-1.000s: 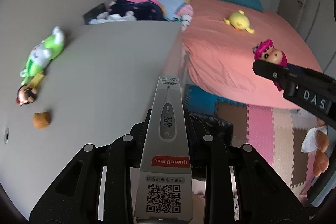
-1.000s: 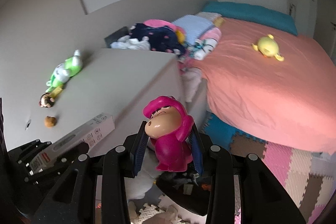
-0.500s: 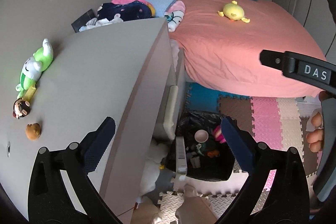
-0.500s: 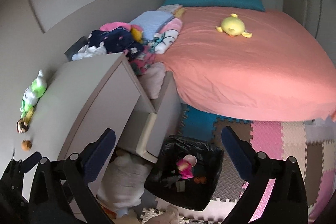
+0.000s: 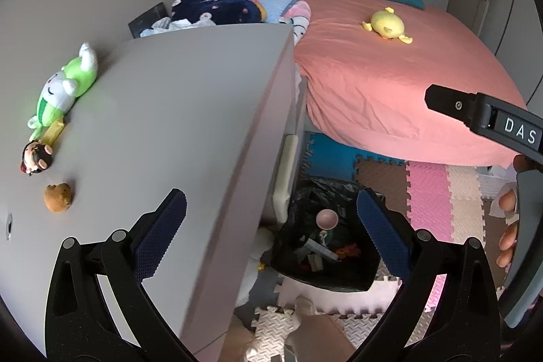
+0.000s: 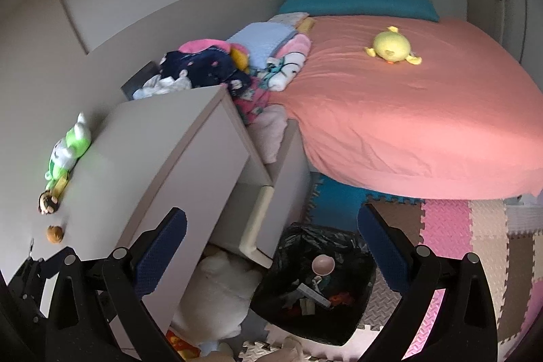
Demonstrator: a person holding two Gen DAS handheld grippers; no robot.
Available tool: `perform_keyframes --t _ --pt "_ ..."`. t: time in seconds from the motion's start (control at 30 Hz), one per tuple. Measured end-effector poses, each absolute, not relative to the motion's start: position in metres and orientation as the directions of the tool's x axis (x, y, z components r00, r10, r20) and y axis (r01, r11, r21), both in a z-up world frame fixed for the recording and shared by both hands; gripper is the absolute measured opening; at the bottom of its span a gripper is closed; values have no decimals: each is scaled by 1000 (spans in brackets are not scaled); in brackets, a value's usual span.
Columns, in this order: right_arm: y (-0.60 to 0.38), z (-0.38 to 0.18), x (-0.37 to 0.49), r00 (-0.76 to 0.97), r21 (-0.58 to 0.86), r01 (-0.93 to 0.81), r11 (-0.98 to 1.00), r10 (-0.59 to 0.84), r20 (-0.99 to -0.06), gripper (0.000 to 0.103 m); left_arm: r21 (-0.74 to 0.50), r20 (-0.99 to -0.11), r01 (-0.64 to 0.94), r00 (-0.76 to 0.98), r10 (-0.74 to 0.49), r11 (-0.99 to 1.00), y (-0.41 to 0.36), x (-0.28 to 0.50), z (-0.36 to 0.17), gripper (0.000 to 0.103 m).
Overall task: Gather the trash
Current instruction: 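Grasp the red-haired doll figure with the left tool while the right tool grasps the brown bear toy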
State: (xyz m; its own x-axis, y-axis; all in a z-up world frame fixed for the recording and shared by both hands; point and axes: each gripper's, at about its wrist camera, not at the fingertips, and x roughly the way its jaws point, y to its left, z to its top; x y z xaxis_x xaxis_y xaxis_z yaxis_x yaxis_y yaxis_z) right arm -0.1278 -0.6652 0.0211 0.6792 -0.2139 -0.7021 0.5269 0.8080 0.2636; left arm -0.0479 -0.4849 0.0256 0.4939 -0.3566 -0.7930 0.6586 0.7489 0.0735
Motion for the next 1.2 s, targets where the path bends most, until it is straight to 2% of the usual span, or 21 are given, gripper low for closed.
perform_keyframes --t 0.5,1.0,1.2 --pt "-578 38 -61 713 238 348 907 -91 -696 100 56 -778 537 551 -300 842 -386 3 40 97" --pt "-441 39 20 689 206 43 978 120 -715 100 33 -790 278 596 -146 960 -236 67 41 97" --pt "-384 27 53 641 148 -56 987 149 -753 100 3 -797 178 595 -105 984 -182 84 41 97"
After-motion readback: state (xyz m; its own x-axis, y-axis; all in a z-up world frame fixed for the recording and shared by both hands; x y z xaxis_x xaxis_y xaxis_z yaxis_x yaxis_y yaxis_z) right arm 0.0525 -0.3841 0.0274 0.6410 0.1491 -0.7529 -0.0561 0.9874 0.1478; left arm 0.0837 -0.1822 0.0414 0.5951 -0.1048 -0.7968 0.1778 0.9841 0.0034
